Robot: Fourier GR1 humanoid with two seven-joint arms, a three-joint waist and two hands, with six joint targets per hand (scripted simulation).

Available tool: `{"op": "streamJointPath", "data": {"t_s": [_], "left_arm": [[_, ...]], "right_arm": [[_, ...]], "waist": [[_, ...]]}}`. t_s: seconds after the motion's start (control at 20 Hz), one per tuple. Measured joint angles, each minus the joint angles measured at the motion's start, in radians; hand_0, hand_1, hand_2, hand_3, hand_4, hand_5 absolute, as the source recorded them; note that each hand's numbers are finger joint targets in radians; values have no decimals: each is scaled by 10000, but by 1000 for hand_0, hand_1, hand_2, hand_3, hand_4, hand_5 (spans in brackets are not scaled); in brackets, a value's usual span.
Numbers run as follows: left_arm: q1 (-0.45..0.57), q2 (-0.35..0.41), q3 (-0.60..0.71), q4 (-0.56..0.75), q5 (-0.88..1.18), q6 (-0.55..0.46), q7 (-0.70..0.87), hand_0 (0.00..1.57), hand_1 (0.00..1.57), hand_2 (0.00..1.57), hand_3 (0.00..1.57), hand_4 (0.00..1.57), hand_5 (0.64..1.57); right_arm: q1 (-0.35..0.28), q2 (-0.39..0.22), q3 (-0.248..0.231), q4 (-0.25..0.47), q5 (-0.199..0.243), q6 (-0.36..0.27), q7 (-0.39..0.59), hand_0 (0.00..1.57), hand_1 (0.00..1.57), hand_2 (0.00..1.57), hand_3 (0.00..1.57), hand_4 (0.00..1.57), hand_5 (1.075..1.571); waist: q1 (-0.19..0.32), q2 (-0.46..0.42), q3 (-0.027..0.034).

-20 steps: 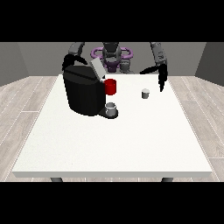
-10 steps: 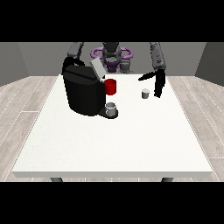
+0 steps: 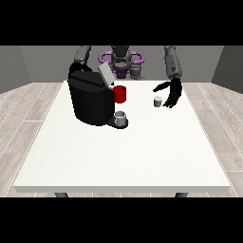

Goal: Insert the coffee pod into the coffee machine and close the lid

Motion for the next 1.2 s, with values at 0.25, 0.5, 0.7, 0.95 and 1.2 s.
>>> {"op": "streamJointPath", "data": {"t_s": [0.25,0.5,0.7,0.95,1.2], "left_arm": [[-179,144,-245,572,-685,395,-351,608,608,745,483,0,1571],[-359,61,-388,895,-1283,1162,-724,719,719,864,649,229,1571],[-666,-79,-312,1212,-1593,1872,-877,824,824,972,737,389,1571],[-920,44,-205,1699,-1937,2525,-1348,930,930,1040,820,281,1571],[-1211,167,-389,2094,-2430,2626,-1180,1174,1174,1286,1183,412,1571]], "right_arm": [[-5,-40,107,-31,-59,8,-109,0,0,0,0,487,1571],[-31,-101,-64,134,-227,113,-273,0,0,0,0,500,1571],[-172,-31,-143,194,-346,72,-318,0,0,0,0,510,1571],[-105,-32,-43,-23,-415,206,-316,0,0,0,0,429,1571],[-166,36,45,-133,-387,142,-194,0,0,0,0,445,1571]], "waist": [[-143,169,1],[-183,187,13],[-224,285,13],[-402,437,33],[-500,464,39]]}}
